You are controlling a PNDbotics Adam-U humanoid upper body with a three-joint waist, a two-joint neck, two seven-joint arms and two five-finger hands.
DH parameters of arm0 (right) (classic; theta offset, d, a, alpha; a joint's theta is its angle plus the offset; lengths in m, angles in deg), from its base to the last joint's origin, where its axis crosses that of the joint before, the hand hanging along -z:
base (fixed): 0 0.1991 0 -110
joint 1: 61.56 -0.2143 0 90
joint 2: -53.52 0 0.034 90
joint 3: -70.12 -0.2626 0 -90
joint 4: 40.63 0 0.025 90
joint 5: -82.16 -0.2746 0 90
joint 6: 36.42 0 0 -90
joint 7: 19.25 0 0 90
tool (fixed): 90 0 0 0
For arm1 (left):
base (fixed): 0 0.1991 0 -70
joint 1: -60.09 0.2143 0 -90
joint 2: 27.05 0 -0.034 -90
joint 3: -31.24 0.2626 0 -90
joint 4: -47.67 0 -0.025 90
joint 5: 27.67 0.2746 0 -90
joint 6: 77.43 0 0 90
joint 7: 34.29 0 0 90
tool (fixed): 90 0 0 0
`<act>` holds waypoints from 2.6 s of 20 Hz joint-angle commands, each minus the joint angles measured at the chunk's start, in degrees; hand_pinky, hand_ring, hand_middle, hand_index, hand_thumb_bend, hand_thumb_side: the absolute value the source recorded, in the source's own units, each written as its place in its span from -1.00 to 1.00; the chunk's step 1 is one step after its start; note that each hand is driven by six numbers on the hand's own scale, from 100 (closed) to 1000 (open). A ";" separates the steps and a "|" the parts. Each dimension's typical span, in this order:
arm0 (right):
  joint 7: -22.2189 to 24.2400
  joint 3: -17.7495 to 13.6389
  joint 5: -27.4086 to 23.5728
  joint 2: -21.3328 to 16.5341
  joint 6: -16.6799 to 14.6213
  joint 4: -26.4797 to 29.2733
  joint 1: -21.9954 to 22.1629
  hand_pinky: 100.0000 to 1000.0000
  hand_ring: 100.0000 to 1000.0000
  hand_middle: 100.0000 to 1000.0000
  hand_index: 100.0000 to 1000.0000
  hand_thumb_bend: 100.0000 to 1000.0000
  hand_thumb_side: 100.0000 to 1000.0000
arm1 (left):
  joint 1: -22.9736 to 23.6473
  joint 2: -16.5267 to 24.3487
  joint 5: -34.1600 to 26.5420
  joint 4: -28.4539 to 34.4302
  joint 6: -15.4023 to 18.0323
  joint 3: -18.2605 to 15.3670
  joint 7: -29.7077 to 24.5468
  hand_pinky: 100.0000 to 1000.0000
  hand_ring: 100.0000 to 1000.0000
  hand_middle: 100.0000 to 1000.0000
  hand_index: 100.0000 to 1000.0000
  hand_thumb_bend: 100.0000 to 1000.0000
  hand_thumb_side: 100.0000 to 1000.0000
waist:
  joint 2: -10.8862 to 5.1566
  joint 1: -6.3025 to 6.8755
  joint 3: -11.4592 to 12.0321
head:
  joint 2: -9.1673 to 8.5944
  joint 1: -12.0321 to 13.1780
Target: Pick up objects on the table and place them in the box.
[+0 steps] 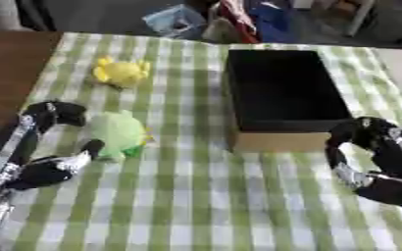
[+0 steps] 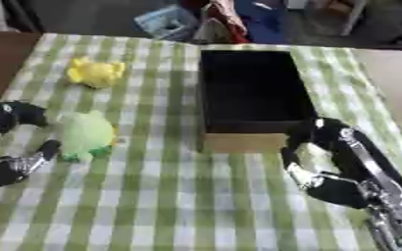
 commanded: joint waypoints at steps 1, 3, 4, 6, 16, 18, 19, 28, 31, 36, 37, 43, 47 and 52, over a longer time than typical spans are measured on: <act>-0.22 -0.29 0.24 -0.51 -0.05 1.11 -0.28 0.26 -0.02 -0.06 0.27 -0.84 -1.00 | -0.47 3.09 0.73 1.63 0.24 -0.88 0.45 0.52 0.21 0.06 0.39 -0.19 -0.77 | -0.95 0.27 -0.08 | -0.52 0.06; -0.18 -0.27 0.24 -0.54 -0.04 1.08 -0.21 0.26 -0.02 -0.06 0.27 -0.84 -1.00 | -0.68 4.86 1.36 2.07 0.20 -1.05 0.72 0.52 0.22 0.06 0.39 -0.18 -0.80 | -1.03 0.34 -0.17 | -0.50 0.07; -0.16 -0.25 0.25 -0.54 -0.05 1.07 -0.19 0.26 -0.02 -0.06 0.27 -0.84 -1.00 | -0.77 5.80 1.69 2.30 0.17 -1.08 0.85 0.52 0.22 0.07 0.40 -0.18 -0.80 | -1.05 0.36 -0.23 | -0.51 0.07; -0.12 -0.23 0.26 -0.58 -0.04 1.04 -0.15 0.26 -0.02 -0.06 0.27 -0.84 -1.00 | -0.89 8.16 2.46 2.79 0.40 -0.93 0.72 0.53 0.23 0.08 0.41 -0.15 -0.81 | -1.10 0.40 -0.35 | -0.50 0.09; 0.08 -0.04 0.29 -0.92 -0.04 0.87 0.21 0.26 -0.02 -0.06 0.27 -0.84 -1.00 | -4.54 23.67 8.49 1.08 0.67 2.51 -2.92 0.57 0.29 0.16 0.47 -0.04 -0.87 | -1.68 1.00 -0.77 | -0.30 -0.01; 0.16 0.04 0.29 -0.98 -0.03 0.82 0.26 0.26 -0.02 -0.06 0.27 -0.84 -1.00 | -6.27 25.72 9.09 -0.33 0.85 4.06 -3.98 0.57 0.30 0.17 0.47 -0.03 -0.88 | -1.82 1.10 -0.85 | -0.26 0.09; 0.21 0.08 0.29 -1.02 -0.04 0.81 0.28 0.26 -0.02 -0.06 0.27 -0.84 -1.00 | -7.16 26.54 9.42 -1.10 0.92 4.83 -4.46 0.57 0.30 0.18 0.48 -0.01 -0.88 | -1.89 1.16 -0.90 | -0.24 0.14; 0.50 0.33 0.24 -1.14 -0.05 0.70 0.29 0.26 -0.02 -0.06 0.27 -0.85 -1.00 | -14.95 28.63 13.10 -9.46 1.93 11.72 -8.84 0.57 0.32 0.20 0.49 0.04 -0.85 | -2.26 1.46 -1.33 | 0.00 0.58; 0.59 0.41 0.22 -1.12 -0.05 0.69 0.25 0.26 -0.02 -0.06 0.27 -0.85 -1.00 | -17.13 28.04 14.48 -12.55 2.56 13.32 -9.75 0.57 0.32 0.22 0.50 0.07 -0.84 | -2.31 1.47 -1.47 | 0.04 0.62; 0.68 0.45 0.20 -1.11 -0.06 0.66 0.27 0.26 -0.02 -0.06 0.27 -0.86 -1.00 | -19.56 26.80 16.12 -16.37 3.99 14.97 -10.86 0.58 0.33 0.23 0.51 0.11 -0.78 | -2.32 1.44 -1.76 | 0.08 0.66; 0.68 0.45 0.20 -1.12 -0.06 0.65 0.28 0.26 -0.02 -0.06 0.27 -0.86 -1.00 | -19.82 26.64 16.26 -16.81 4.29 15.18 -11.14 0.59 0.34 0.23 0.52 0.11 -0.77 | -2.32 1.43 -1.78 | 0.10 0.67; 0.77 0.53 0.18 -1.08 -0.03 0.59 0.26 0.26 -0.02 -0.06 0.27 -0.86 -1.00 | -21.24 25.85 16.44 -18.33 5.53 16.35 -13.19 0.60 0.36 0.26 0.54 0.14 -0.70 | -2.30 1.48 -1.71 | 0.22 0.71; 0.82 0.55 0.20 -1.08 -0.04 0.53 0.33 0.26 -0.02 -0.06 0.27 -0.86 -1.00 | -22.13 25.33 16.60 -19.56 5.95 17.10 -14.59 0.61 0.36 0.26 0.54 0.14 -0.67 | -2.28 1.49 -1.82 | 0.24 0.79; 0.81 0.54 0.23 -1.06 -0.04 0.49 0.36 0.26 -0.02 -0.06 0.27 -0.86 -1.00 | -23.27 24.55 16.68 -20.93 6.64 18.14 -16.11 0.61 0.36 0.25 0.54 0.14 -0.66 | -2.32 1.51 -1.93 | 0.31 0.81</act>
